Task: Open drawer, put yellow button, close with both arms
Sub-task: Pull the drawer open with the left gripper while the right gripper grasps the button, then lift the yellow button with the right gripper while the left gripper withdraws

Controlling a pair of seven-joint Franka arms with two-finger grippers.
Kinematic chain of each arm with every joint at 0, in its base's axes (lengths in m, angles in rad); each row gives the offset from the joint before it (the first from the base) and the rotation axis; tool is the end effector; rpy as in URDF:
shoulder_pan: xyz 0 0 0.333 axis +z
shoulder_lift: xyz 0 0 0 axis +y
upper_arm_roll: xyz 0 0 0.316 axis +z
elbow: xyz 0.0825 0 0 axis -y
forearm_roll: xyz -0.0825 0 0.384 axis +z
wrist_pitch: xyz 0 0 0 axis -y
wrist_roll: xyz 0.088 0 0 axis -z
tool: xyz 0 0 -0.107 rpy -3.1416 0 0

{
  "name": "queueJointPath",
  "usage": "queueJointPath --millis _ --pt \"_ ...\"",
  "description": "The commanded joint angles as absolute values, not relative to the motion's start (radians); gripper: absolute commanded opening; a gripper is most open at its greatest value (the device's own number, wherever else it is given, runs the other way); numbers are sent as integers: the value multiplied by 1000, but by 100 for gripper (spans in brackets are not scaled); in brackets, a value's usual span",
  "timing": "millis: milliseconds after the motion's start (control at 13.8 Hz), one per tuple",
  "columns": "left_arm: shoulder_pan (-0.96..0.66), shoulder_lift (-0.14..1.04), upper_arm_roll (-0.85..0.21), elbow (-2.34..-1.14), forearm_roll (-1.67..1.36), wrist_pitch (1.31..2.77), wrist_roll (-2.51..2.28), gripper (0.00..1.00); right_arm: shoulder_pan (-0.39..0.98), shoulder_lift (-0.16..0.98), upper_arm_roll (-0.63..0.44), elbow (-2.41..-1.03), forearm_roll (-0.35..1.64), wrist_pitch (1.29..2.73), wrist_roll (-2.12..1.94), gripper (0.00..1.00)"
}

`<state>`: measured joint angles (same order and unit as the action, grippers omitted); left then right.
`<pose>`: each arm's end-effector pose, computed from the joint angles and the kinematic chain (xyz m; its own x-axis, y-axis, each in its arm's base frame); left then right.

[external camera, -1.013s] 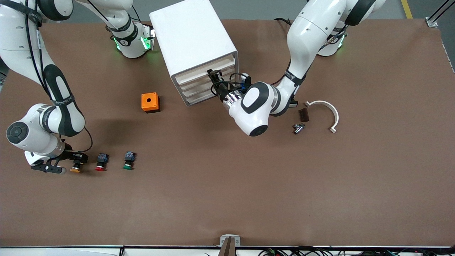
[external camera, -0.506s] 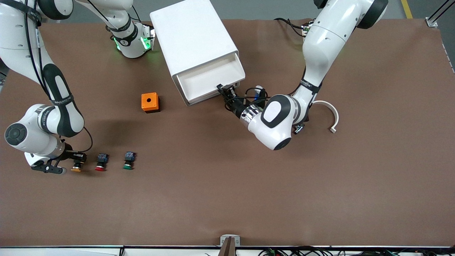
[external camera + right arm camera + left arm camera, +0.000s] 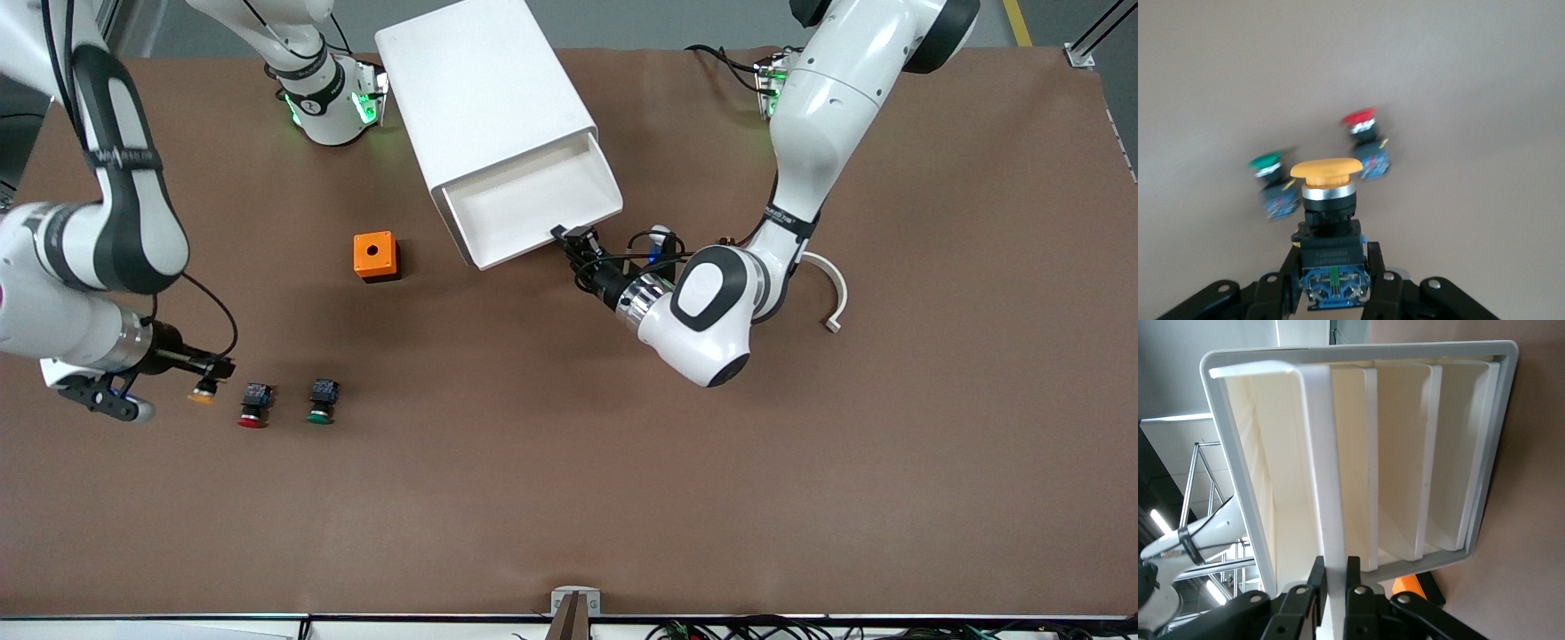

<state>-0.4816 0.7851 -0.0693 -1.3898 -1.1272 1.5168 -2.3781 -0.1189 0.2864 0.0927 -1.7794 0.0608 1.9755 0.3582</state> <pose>0.5382 -0.4365 0.2678 -0.6442 0.7573 -0.1077 0.2799 0.1023 -0.9546 0.6233 -0.0163 0.3894 0.9109 -0.3970 -0.1124 -0.4036 -0.9139 -0.0429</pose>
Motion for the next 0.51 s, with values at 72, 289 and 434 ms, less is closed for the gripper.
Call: queueJointPath --millis 72,289,434 --pt "-460 779 -60 -1378 -1123 1508 -2361 99 53 108 103 -1825 107 1870 729 0" --pt "-411 769 -60 -1359 -1123 1506 -2364 99 236 80 103 -1821 147 1871 1042 0" --pt "-374 767 -60 -1339 -1123 1497 -2361 99 338 78 103 -1818 149 1896 1209 0"
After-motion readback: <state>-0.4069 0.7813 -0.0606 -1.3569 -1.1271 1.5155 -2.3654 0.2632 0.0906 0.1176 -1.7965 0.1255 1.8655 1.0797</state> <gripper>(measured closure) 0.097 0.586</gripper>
